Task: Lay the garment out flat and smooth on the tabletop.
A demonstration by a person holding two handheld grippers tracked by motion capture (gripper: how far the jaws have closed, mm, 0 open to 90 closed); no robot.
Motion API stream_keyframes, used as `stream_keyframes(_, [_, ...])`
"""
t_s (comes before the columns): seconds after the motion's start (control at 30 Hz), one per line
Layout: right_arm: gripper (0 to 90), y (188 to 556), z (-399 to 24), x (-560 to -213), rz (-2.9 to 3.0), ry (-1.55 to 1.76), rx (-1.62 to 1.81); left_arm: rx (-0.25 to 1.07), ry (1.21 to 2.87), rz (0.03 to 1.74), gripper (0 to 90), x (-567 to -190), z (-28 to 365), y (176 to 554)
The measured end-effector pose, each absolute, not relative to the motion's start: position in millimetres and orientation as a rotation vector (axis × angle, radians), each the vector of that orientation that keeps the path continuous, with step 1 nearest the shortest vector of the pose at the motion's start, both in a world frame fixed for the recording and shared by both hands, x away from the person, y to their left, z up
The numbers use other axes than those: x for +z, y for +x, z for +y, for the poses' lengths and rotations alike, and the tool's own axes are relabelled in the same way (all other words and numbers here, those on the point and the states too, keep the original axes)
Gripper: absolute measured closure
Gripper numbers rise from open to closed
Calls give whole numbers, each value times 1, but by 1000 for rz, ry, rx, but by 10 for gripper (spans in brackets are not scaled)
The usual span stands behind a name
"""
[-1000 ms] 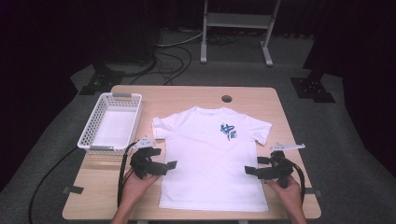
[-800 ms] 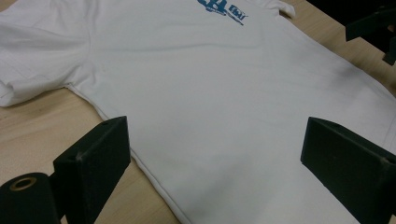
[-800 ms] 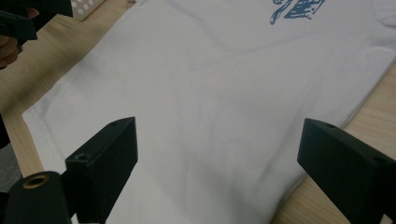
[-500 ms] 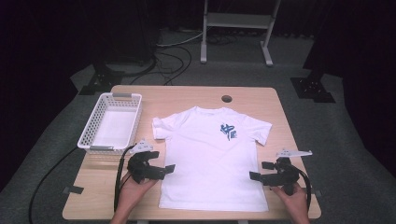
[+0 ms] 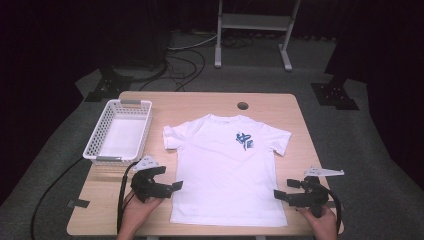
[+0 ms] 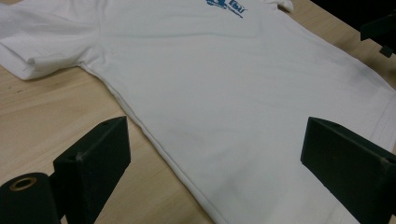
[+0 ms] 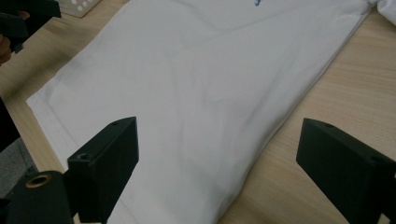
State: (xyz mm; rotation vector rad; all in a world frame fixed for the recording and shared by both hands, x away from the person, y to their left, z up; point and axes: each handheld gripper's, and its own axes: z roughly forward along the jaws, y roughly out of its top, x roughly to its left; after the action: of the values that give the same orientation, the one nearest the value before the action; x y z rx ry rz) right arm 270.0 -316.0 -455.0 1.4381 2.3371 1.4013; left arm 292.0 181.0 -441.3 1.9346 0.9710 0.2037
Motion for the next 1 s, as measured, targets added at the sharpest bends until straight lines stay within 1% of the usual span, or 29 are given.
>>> stream_keyframes(0.5, [125, 260, -323, -461, 2333, 1464, 1394, 218, 1914, 994, 72, -444, 203, 281])
stream_keyframes(1.0, [126, 253, -335, -465, 2314, 1492, 1402, 223, 1906, 1013, 73, -445, 216, 279])
